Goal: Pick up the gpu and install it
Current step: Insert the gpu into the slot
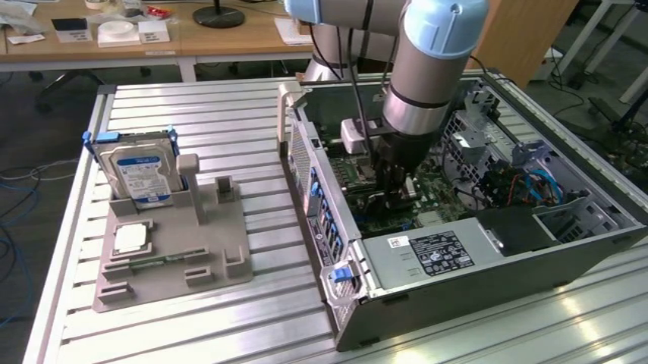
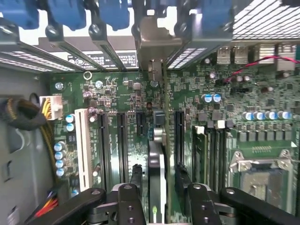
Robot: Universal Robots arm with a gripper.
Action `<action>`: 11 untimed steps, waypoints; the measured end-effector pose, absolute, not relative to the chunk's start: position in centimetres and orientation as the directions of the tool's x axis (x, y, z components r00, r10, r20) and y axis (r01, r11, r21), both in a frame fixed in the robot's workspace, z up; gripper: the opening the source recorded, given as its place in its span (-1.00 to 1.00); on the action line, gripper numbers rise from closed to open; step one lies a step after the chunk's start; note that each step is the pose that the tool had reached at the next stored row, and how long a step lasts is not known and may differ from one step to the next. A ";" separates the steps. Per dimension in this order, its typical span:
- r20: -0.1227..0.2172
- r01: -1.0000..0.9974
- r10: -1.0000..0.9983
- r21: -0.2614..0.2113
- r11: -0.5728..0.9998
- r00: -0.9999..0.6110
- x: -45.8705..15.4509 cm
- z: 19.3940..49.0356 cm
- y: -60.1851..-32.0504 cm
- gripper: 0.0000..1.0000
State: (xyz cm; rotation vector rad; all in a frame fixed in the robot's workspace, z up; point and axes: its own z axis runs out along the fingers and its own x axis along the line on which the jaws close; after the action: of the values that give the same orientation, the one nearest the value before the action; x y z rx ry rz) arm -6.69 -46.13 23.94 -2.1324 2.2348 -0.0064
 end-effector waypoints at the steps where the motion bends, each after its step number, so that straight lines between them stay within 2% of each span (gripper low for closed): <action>1: -0.035 -0.998 -0.998 -0.041 0.048 -0.046 -6.7 24.2 -46.1 -0.17; 11: -0.033 -0.998 -0.998 -0.051 0.047 -0.046 -6.7 27.1 -46.1 -0.17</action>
State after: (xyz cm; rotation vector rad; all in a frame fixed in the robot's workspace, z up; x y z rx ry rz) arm -6.69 -46.09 27.08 -2.1279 2.2295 -0.0219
